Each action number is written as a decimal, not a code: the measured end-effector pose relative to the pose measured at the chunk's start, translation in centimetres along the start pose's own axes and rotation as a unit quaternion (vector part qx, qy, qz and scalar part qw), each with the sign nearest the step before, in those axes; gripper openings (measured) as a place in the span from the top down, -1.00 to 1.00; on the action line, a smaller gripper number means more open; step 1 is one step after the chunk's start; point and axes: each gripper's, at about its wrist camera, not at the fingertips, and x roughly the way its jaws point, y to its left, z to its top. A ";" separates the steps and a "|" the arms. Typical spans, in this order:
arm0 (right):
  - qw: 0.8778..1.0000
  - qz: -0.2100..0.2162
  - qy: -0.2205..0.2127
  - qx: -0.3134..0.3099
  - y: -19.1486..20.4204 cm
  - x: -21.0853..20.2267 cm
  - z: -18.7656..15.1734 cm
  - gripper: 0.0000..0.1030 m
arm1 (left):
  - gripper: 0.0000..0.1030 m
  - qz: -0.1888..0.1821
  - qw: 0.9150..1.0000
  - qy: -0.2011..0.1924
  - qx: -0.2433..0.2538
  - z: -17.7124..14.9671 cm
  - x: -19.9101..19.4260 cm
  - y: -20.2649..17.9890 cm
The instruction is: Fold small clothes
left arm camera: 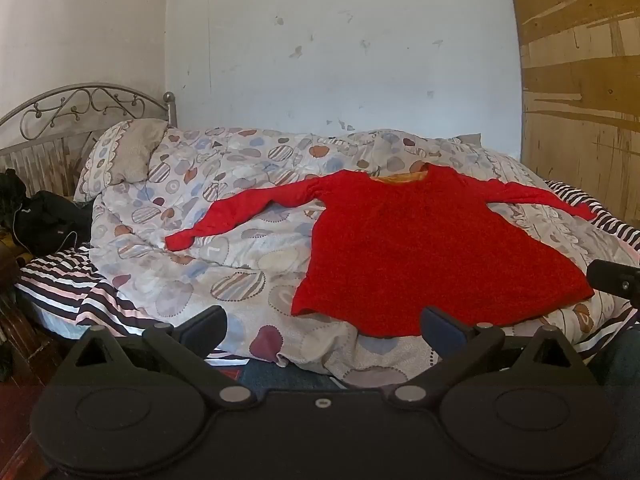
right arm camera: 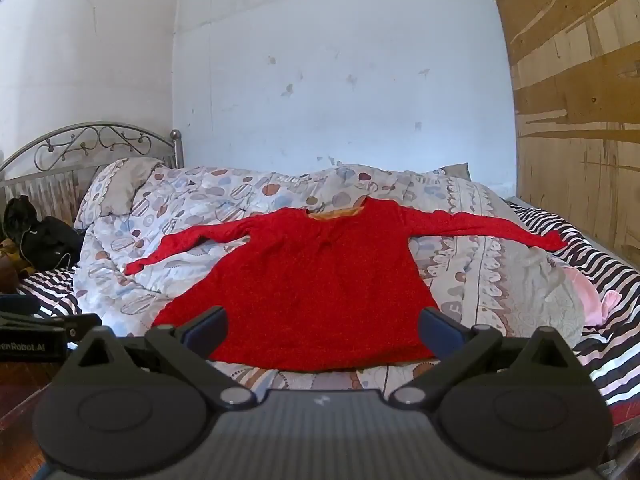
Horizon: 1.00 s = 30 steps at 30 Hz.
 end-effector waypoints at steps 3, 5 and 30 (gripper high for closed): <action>1.000 0.000 0.002 0.001 -0.1 0.0 -0.1 -1.00 | -0.99 -0.001 1.000 0.001 -0.002 0.2 -0.2 0.0; 1.000 0.002 0.002 0.002 -0.2 0.0 0.0 -1.00 | -0.99 0.000 1.000 0.001 -0.002 0.4 -0.3 0.0; 1.000 0.003 0.003 0.000 0.1 0.0 0.2 -1.00 | -0.99 -0.001 1.000 0.001 -0.002 0.3 -0.3 0.0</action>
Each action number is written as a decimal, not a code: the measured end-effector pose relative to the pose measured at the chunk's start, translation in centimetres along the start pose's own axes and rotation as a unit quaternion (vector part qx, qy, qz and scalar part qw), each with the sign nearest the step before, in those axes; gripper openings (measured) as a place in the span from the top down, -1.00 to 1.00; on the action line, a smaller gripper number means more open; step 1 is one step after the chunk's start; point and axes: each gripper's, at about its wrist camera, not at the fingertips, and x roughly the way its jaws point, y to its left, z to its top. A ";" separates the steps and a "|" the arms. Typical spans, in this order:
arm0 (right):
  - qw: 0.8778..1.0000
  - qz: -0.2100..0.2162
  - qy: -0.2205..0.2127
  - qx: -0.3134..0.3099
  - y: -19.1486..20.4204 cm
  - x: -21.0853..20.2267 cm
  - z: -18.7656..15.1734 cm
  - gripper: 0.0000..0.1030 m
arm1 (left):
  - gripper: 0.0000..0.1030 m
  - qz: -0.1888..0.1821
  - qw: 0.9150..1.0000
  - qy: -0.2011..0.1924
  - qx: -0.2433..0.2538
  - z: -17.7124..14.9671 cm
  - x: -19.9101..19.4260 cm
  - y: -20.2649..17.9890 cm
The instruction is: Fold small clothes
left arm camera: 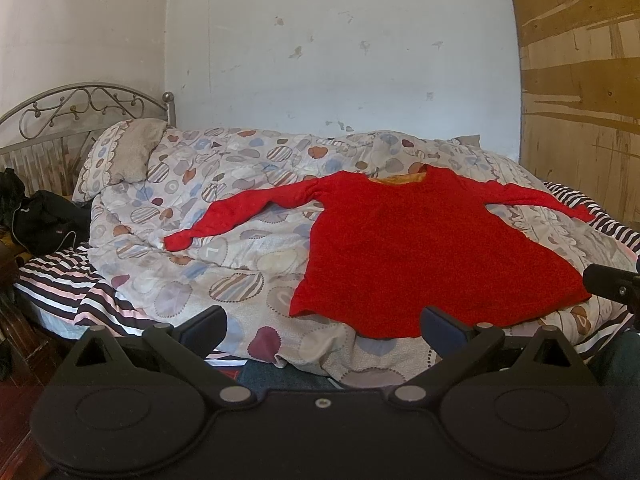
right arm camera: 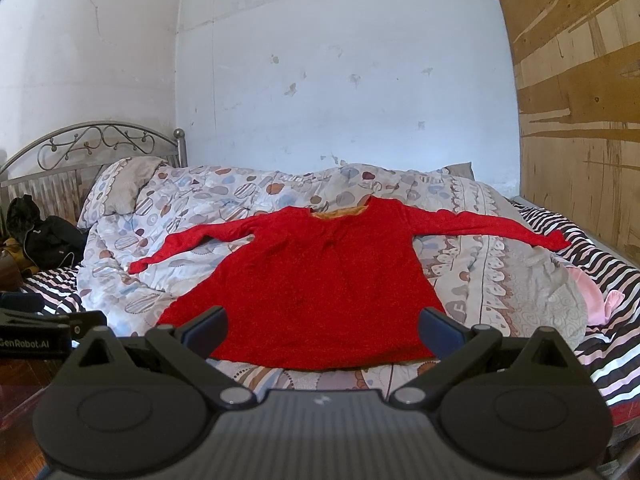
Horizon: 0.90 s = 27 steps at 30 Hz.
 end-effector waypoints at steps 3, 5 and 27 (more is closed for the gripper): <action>1.000 0.000 0.001 0.000 0.0 0.0 0.0 -1.00 | -0.99 0.001 1.000 -0.001 0.000 -0.1 0.0 -0.1; 1.000 0.001 0.001 0.000 0.1 0.0 0.0 -1.00 | -0.99 0.001 1.000 -0.001 0.000 -0.1 0.0 -0.2; 1.000 0.003 0.000 0.000 0.5 -0.1 0.2 -1.00 | -0.99 0.000 1.000 0.001 -0.001 -0.1 -0.3 -0.4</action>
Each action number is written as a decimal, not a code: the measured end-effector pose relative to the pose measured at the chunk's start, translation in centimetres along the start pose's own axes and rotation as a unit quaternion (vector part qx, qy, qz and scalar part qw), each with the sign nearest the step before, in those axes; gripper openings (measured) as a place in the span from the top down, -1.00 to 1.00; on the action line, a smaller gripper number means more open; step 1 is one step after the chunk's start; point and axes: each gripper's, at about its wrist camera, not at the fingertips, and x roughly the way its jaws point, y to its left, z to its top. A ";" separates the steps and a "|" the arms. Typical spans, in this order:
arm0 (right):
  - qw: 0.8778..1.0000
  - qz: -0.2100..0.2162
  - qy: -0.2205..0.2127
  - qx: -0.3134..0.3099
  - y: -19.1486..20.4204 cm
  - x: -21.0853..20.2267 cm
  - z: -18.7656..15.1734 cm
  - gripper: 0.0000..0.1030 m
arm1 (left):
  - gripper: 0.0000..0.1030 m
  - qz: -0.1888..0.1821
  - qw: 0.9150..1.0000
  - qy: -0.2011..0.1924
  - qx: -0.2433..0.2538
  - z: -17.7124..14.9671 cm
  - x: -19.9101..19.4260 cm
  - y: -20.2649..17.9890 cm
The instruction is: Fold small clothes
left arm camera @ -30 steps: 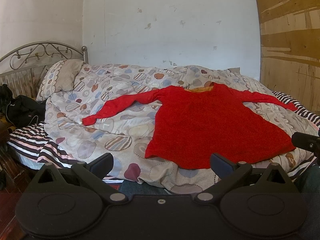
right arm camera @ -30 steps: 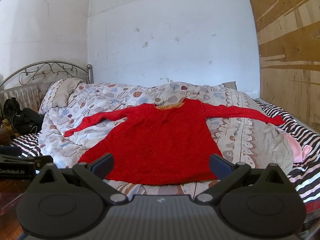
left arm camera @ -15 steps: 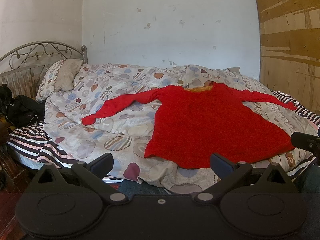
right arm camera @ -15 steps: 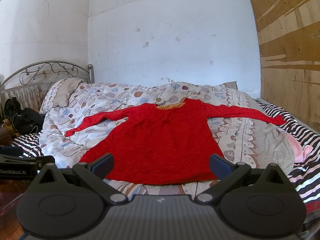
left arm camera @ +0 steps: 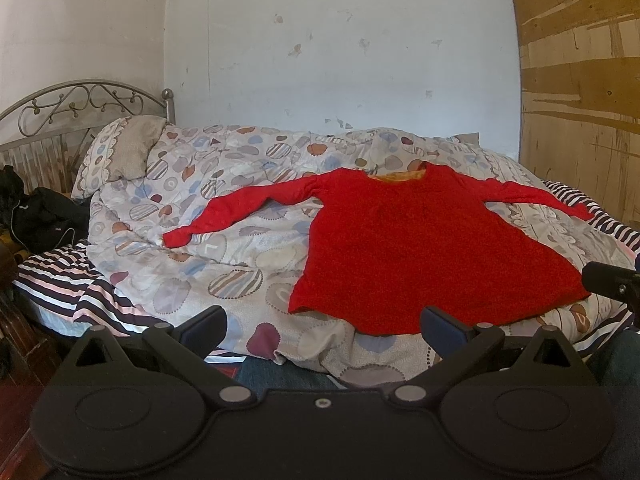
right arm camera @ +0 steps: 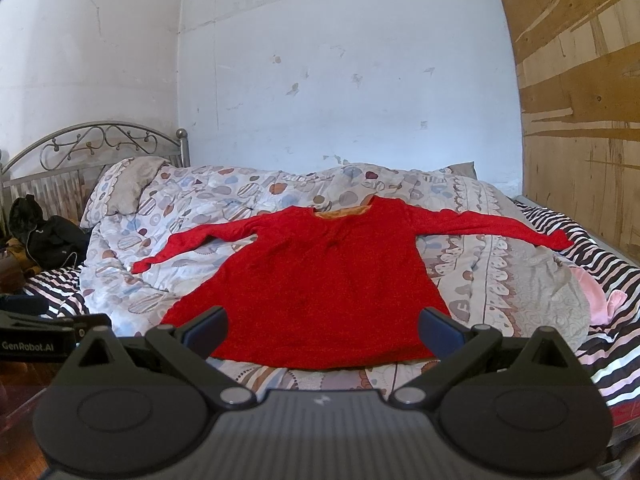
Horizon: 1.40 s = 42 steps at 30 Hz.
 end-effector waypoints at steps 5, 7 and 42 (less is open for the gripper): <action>1.000 0.000 0.001 0.000 0.1 0.0 0.0 -1.00 | -0.99 0.000 1.000 0.000 -0.001 -0.1 0.1 0.0; 1.000 0.000 0.001 0.000 0.0 0.0 -0.1 -1.00 | -0.99 -0.003 1.000 0.002 -0.001 -0.8 0.6 -0.7; 0.990 -0.124 0.060 0.020 -8.9 11.8 10.1 -1.00 | -0.99 -0.015 0.999 0.027 0.036 15.2 20.3 -7.1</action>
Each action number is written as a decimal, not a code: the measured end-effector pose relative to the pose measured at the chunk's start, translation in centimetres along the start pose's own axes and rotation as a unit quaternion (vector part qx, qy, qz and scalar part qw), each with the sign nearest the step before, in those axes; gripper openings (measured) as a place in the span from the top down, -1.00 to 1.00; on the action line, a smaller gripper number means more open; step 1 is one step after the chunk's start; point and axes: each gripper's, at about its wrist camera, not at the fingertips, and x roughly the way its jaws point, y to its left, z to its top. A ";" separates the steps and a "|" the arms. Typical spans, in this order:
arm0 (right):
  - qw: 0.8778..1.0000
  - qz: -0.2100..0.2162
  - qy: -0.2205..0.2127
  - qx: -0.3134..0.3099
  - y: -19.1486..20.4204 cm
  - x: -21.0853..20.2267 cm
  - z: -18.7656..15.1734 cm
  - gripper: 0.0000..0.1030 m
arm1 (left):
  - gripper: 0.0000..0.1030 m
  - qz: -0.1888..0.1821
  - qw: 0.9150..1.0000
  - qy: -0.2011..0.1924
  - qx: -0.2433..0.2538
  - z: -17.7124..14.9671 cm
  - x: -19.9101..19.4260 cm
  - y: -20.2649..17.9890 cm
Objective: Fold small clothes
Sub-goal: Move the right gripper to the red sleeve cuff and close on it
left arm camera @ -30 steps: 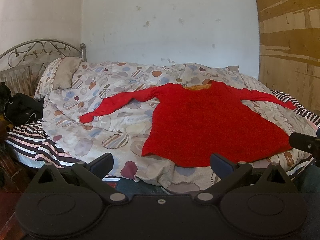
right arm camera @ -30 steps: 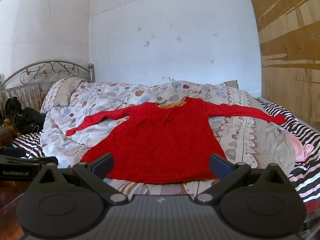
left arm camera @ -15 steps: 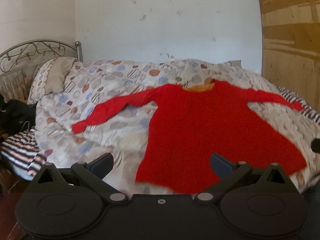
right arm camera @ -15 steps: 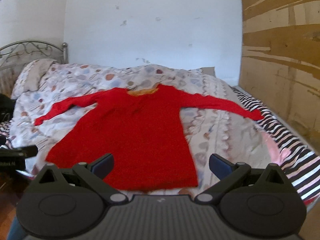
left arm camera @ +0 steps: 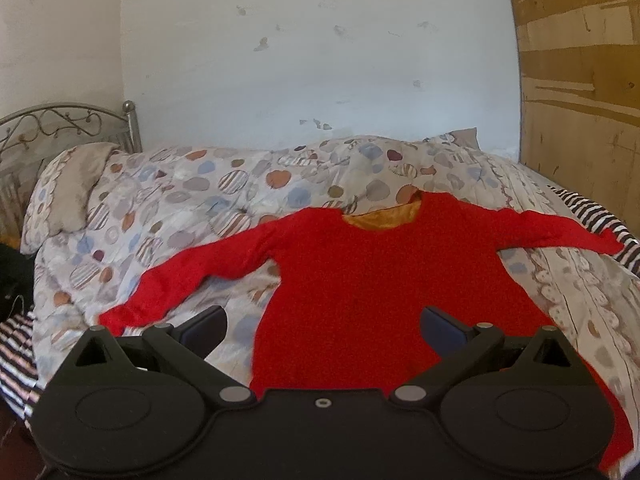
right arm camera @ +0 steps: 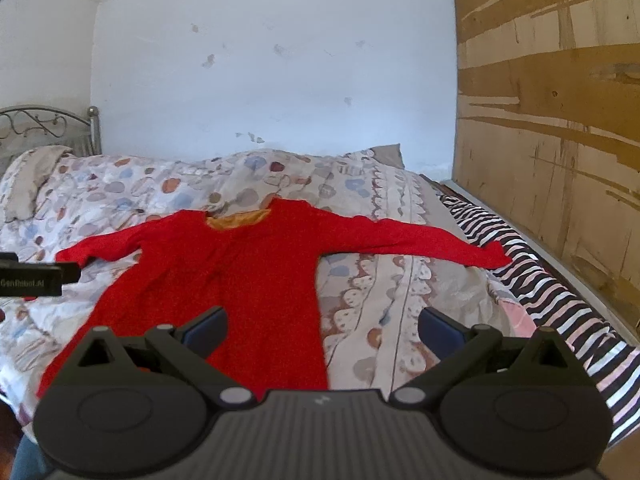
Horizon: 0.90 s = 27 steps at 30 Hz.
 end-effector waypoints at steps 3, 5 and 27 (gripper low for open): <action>1.000 -0.006 0.011 0.006 -0.5 2.0 0.8 -1.00 | -0.99 -0.004 1.000 0.007 -0.002 1.6 2.6 -0.9; 1.000 -0.009 0.018 0.012 -1.2 3.7 1.5 -1.00 | -0.99 -0.007 1.000 0.009 -0.002 2.8 4.4 -1.6; 0.995 -0.070 0.064 0.028 -7.2 17.5 3.4 -1.00 | -0.99 -0.014 0.999 0.040 0.007 4.2 22.2 -8.8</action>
